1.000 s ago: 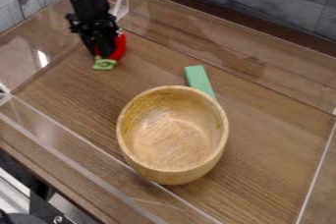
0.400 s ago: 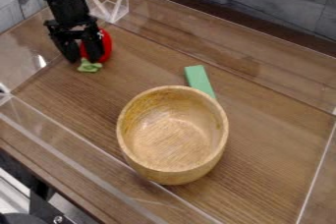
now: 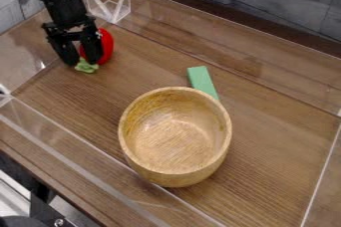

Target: Move the red fruit to the left

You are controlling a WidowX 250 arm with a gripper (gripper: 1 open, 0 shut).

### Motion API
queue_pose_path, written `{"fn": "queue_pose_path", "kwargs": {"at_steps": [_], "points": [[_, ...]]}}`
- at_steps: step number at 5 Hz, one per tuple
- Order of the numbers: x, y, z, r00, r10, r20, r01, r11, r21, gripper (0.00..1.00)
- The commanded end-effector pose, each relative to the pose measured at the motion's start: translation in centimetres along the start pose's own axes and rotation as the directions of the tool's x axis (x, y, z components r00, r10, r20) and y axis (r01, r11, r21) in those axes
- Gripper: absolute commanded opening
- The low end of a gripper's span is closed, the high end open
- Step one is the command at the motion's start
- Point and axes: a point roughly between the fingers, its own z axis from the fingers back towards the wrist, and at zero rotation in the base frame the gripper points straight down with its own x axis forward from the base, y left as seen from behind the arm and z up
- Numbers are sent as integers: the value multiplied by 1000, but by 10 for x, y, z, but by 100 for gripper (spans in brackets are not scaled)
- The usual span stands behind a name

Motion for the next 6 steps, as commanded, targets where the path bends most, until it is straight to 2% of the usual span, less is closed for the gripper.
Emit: {"fn": "queue_pose_path", "kwargs": {"at_steps": [1,2,4,6], "points": [[1,-2,22,998,-20,52,19,1000,23,100],[-4,-14,21,998,-46,38,46,999,14,100],[-7,-28,32,998,21,52,-20,1000,-15,100],[-5,-43,27,999,-35,23,35,999,-24,100]]}}
